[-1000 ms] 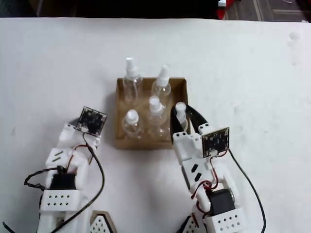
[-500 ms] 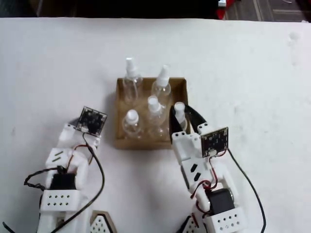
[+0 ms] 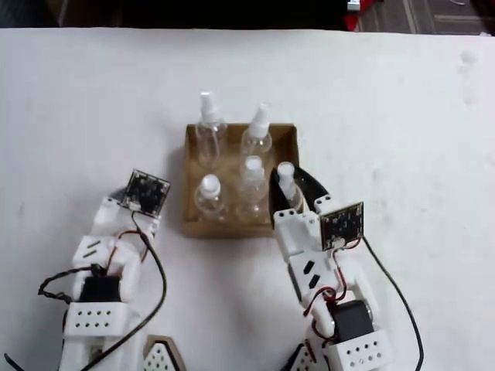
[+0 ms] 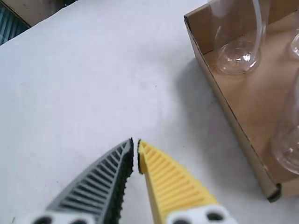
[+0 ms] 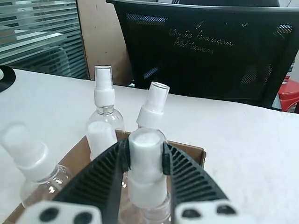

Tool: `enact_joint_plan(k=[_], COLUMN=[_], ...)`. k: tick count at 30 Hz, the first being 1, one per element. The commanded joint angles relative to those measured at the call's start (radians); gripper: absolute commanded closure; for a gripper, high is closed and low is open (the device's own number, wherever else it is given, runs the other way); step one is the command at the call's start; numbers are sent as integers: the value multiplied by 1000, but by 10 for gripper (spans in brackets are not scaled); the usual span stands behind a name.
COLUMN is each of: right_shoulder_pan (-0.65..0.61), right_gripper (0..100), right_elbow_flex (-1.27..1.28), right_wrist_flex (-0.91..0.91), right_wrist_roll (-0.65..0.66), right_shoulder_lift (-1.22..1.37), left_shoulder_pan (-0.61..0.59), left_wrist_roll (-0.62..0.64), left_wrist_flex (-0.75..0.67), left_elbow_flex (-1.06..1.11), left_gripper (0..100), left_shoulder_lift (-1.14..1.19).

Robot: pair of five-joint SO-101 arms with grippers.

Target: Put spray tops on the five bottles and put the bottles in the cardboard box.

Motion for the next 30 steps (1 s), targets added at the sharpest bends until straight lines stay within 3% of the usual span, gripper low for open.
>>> enact_joint_plan(k=[1,30], right_shoulder_pan=[-7,53], right_gripper=[983,983], right_elbow_flex=[-5,3], right_wrist_flex=[-15,31], right_wrist_roll=[-9,-8], right_shoulder_lift=[-10,-28], left_shoulder_pan=[12,12], left_wrist_roll=[-9,-9], left_wrist_flex=[-23,-23], left_elbow_flex=[-35,-34], left_gripper=[973,973], left_shoulder_lift=[-15,-15])
